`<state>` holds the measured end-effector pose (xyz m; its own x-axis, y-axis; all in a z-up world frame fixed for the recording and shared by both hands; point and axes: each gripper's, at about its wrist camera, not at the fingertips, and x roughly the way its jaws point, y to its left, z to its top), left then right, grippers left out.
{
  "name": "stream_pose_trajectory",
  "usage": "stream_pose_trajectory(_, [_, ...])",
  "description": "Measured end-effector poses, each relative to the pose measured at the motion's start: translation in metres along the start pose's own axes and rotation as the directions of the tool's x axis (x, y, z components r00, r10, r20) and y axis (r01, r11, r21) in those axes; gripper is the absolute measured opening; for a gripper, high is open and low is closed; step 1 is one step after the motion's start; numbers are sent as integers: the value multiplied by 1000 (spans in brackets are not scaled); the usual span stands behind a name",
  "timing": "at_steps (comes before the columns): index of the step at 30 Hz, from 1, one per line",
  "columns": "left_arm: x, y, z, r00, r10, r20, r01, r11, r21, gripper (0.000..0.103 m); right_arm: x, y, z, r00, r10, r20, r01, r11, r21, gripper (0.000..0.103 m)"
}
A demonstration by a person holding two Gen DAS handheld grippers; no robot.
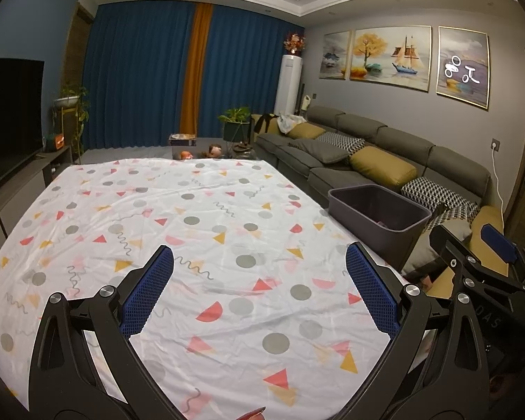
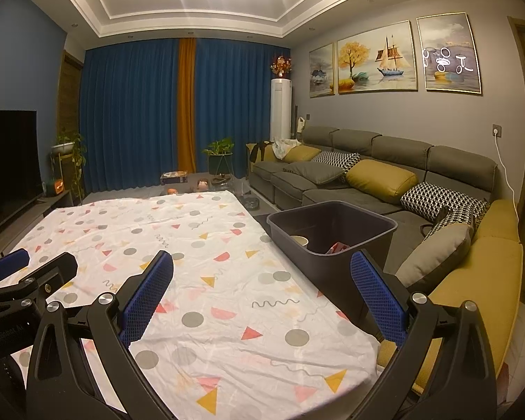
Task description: Collect trash
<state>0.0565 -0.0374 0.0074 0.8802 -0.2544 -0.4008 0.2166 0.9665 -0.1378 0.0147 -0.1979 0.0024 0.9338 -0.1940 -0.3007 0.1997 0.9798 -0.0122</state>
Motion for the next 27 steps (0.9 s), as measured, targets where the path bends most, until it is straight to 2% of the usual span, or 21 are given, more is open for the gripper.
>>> stream_pose_trajectory(27, [-2, -3, 4, 1000, 2, 7, -2, 1000, 4, 97, 0, -1, 1, 1000, 1, 1, -1, 1000, 3, 98])
